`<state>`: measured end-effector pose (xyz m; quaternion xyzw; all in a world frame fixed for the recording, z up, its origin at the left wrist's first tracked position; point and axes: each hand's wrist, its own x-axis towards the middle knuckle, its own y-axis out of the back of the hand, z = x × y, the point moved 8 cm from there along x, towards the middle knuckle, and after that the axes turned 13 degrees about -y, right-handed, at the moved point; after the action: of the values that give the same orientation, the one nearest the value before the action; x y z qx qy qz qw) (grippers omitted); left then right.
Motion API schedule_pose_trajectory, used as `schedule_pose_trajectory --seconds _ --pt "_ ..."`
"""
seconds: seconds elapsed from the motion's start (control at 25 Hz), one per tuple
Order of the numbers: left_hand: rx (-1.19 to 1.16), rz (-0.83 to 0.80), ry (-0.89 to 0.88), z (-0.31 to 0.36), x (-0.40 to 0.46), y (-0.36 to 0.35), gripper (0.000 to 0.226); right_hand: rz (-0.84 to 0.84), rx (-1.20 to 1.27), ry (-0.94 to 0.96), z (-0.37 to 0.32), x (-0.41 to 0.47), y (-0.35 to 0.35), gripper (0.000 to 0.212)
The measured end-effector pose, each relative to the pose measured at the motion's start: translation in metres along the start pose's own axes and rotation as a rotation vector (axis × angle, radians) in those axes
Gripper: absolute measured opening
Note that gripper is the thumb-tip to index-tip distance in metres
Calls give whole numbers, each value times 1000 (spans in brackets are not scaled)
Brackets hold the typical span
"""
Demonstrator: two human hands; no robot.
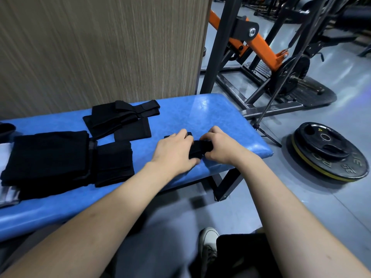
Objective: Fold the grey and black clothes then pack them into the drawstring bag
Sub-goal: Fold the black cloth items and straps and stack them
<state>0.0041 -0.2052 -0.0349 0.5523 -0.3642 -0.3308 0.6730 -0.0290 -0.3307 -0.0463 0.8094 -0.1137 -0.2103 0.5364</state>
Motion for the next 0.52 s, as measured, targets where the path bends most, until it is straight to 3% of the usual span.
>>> schedule_pose_trajectory --seconds 0.12,0.28,0.4,0.52 --pt "28 90 -38 -3 -3 11 25 -7 42 -1 0 4 0 49" --pt "-254 246 63 -26 -13 18 15 16 222 5 -5 0 8 55" --pt "-587 335 137 -38 -18 20 33 -5 421 23 -19 -8 7 54" --pt "-795 327 121 -32 -17 21 49 74 459 107 -36 -15 8 52"
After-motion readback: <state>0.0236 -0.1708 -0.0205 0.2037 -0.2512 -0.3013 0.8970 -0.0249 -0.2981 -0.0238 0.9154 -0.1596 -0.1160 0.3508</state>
